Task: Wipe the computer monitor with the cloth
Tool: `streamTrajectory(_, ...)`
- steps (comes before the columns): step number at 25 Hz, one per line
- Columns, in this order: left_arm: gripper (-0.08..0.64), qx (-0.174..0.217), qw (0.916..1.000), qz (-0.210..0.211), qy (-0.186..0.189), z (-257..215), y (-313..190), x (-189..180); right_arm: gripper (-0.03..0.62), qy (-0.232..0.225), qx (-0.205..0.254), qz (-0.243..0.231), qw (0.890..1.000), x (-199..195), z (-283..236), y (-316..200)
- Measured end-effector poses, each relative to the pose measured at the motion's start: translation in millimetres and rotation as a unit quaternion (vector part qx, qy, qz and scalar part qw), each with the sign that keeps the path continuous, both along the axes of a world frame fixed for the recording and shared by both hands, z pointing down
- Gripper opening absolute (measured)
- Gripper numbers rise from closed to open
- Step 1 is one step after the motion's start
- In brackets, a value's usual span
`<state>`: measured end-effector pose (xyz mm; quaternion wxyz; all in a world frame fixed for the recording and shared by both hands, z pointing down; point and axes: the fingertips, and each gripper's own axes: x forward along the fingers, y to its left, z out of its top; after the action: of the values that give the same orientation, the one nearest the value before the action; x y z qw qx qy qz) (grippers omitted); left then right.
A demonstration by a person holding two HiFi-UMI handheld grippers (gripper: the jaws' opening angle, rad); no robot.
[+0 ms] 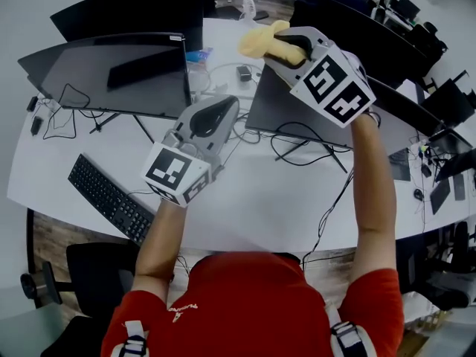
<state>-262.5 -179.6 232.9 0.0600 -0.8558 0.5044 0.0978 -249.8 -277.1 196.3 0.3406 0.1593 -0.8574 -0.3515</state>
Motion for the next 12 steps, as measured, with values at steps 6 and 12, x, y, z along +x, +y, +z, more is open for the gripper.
streamTrajectory(6, 0.012, 0.001, 1.0000, 0.005, -0.001, 2, 0, 8, 0.150, 0.009, -0.006, -0.012, 1.000, 8, -1, 5)
streamTrajectory(12, 0.012, 0.005, 0.9999, 0.009, -0.002, 2, -3, 27, 0.149, 0.017, -0.006, -0.011, 1.000, 37, 0, 0)
